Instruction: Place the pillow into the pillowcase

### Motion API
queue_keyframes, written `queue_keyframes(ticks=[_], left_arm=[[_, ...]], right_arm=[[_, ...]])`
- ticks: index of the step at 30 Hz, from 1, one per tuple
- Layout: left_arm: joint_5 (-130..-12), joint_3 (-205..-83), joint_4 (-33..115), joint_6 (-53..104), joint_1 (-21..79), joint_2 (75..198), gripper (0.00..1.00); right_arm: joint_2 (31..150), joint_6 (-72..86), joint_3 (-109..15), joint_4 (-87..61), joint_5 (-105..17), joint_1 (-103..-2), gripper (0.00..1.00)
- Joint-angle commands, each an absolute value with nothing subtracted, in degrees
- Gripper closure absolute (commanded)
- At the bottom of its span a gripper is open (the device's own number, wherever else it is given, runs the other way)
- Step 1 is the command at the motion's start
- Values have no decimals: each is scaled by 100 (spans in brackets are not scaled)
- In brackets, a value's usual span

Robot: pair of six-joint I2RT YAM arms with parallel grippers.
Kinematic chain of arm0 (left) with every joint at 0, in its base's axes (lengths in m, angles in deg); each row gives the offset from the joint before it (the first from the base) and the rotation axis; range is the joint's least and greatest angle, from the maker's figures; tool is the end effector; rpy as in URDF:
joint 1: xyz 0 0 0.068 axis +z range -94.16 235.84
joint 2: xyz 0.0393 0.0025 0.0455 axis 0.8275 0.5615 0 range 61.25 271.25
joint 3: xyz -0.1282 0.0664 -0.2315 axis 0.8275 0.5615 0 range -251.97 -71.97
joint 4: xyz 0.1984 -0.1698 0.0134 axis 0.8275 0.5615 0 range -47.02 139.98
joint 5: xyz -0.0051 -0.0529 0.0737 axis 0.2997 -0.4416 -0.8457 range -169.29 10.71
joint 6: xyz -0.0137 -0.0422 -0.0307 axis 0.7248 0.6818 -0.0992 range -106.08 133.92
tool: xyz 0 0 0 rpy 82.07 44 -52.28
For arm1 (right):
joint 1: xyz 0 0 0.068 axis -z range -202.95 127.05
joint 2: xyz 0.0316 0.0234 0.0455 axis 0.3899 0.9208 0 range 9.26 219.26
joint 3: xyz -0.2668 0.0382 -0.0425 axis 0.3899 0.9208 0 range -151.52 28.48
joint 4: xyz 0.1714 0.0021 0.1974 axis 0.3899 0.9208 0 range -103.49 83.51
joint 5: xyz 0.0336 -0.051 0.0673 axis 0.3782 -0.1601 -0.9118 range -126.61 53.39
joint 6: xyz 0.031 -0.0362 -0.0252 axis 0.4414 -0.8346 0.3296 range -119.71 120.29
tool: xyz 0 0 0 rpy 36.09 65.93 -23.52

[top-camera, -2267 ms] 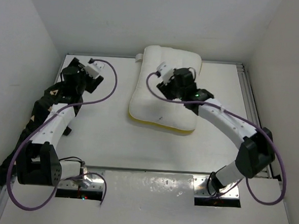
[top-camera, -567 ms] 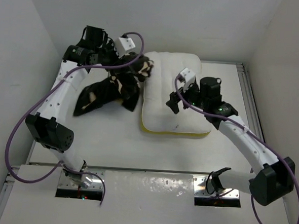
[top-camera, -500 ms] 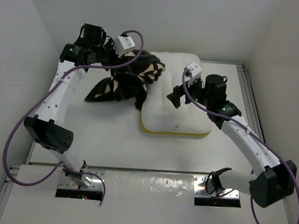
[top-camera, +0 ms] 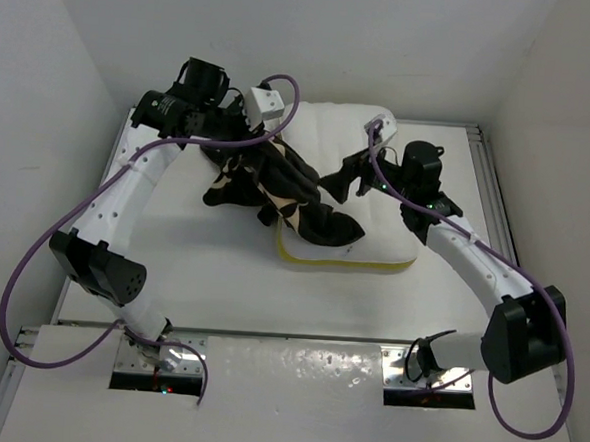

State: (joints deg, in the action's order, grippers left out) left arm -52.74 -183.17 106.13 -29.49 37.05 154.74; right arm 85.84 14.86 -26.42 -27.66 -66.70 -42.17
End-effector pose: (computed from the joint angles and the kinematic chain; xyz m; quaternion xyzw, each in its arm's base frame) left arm 0.3029 -0.1199 0.4333 0.5398 0.7262 -0.1289 0.4058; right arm 0.2891 0.1196 0.3218 -0.2005 0.7186 0.3718 0.5525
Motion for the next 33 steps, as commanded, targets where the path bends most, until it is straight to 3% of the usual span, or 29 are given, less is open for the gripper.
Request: queue_keyframes(ticks=[1, 6, 11, 13, 14, 15, 16, 18, 22, 26, 27, 33], left_arm=[[-5177, -18351, 10257, -2659, 3537, 15266, 100], [-5371, -18333, 10116, -2519, 3510, 15292, 100], [-5336, -18359, 10108, -2422, 3501, 15371, 100], [-5389, -18386, 10072, -2299, 3510, 15406, 100], [-5415, -18394, 10003, -2168, 3519, 15398, 100], [-5441, -18394, 9967, -2080, 3580, 15389, 100], [-5442, -18394, 9923, -2010, 3624, 15363, 100], [-5450, -18377, 9765, -1694, 3860, 15284, 100], [-6011, -18280, 9291, -1034, 4326, 15196, 100], [-6101, -18228, 9228, -919, 4547, 15178, 98], [-6040, -18219, 9228, -928, 4547, 15187, 95], [-5986, -18087, 9316, -1016, 4389, 15266, 54]], right_arm=[[8660, 805, -2602, -2084, -7616, -4535, 1], [8704, -717, -2462, -673, -6636, -5151, 1], [9388, 402, -2126, -2330, -6070, -5380, 3], [10117, 800, -2520, -2588, -6078, -5529, 28], [10363, 1142, -3088, -2519, -6131, -5556, 66], [10696, 1250, -3381, -2170, -6349, -5556, 85], [10804, 1277, -3836, -1940, -6368, -5530, 98], [10770, 1321, -3929, -1692, -6246, -5373, 100], [9553, 2161, -3061, -2806, -6043, -4574, 100], [8690, 2665, -2971, -3142, -6218, -3799, 100], [8565, 2640, -2979, -3159, -6263, -3659, 100], [8265, 2858, -3120, -3317, -6430, -3307, 100]])
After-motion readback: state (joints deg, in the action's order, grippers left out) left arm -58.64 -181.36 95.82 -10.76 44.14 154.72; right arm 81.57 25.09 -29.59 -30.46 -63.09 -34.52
